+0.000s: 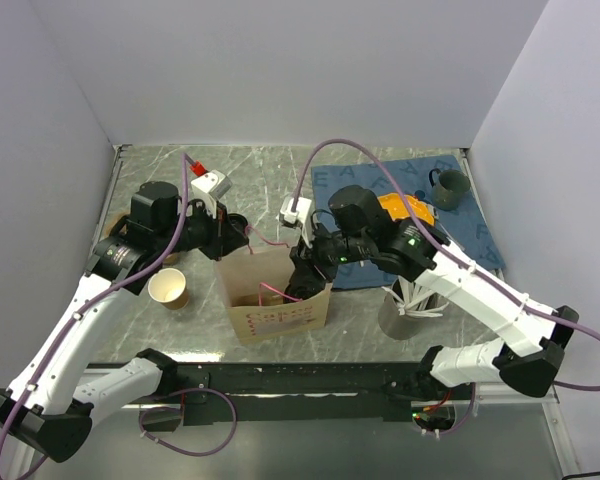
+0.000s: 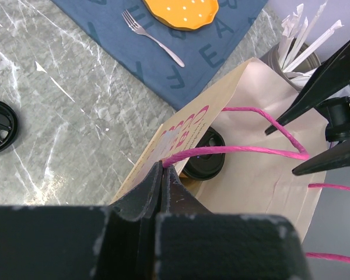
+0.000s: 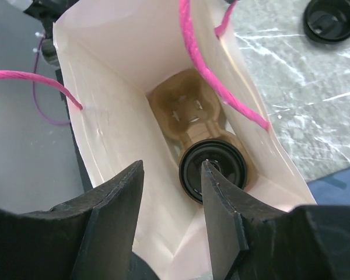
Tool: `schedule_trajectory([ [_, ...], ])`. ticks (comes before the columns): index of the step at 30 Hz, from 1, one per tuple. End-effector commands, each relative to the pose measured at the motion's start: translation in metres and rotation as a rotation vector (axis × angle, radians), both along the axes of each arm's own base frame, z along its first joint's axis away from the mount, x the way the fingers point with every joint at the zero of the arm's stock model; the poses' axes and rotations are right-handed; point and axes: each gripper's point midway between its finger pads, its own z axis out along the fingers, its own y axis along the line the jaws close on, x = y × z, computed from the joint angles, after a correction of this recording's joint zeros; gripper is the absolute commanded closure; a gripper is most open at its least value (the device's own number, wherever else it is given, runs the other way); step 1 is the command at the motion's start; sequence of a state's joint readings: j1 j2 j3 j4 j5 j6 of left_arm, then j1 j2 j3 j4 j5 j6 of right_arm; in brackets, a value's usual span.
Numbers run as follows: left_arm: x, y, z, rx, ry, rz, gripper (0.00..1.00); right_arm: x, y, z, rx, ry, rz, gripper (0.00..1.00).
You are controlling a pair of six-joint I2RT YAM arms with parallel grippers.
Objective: Pack the takeout coffee
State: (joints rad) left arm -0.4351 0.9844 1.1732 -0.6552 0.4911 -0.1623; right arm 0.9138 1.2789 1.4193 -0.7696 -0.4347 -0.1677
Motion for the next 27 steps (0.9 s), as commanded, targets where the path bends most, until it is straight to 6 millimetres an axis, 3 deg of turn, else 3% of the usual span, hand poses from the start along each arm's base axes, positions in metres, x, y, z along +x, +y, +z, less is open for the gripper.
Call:
schedule_trajectory([
  [1, -0.001, 0.002, 0.016, -0.012, -0.041, 0.0, 0.98, 0.011, -0.006, 0.032, 0.059, -0.057, -0.096, 0.48],
  [3, 0.0, 0.003, 0.018, -0.011, -0.044, 0.009, 0.94, 0.013, -0.009, 0.036, 0.058, -0.06, -0.125, 0.48],
  [6, 0.0, 0.002, 0.024, -0.023, -0.046, 0.015, 0.81, 0.015, -0.012, 0.045, 0.073, -0.057, -0.168, 0.48],
  [9, 0.001, 0.004, 0.032, -0.031, -0.061, 0.027, 0.6, 0.017, -0.022, 0.058, 0.098, -0.068, -0.231, 0.46],
  [10, 0.001, 0.005, 0.034, -0.032, -0.066, 0.036, 0.49, 0.02, -0.028, 0.064, 0.107, -0.076, -0.28, 0.46],
  [14, 0.002, 0.008, 0.047, -0.041, -0.096, 0.063, 0.33, 0.026, -0.046, 0.082, 0.116, -0.126, -0.361, 0.46],
  [15, 0.003, 0.01, 0.05, -0.042, -0.106, 0.077, 0.16, 0.026, -0.048, 0.084, 0.133, -0.113, -0.391, 0.46],
  [17, 0.001, 0.013, 0.057, -0.052, -0.128, 0.091, 0.01, 0.031, -0.06, 0.091, 0.147, -0.125, -0.463, 0.46],
  [21, 0.002, 0.029, 0.07, -0.057, -0.174, 0.182, 0.03, 0.045, -0.092, 0.085, 0.108, -0.072, -0.732, 0.46],
  [27, -0.004, 0.074, 0.095, -0.1, -0.258, 0.436, 0.03, 0.051, -0.159, 0.035, -0.149, -0.038, -1.094, 0.43],
])
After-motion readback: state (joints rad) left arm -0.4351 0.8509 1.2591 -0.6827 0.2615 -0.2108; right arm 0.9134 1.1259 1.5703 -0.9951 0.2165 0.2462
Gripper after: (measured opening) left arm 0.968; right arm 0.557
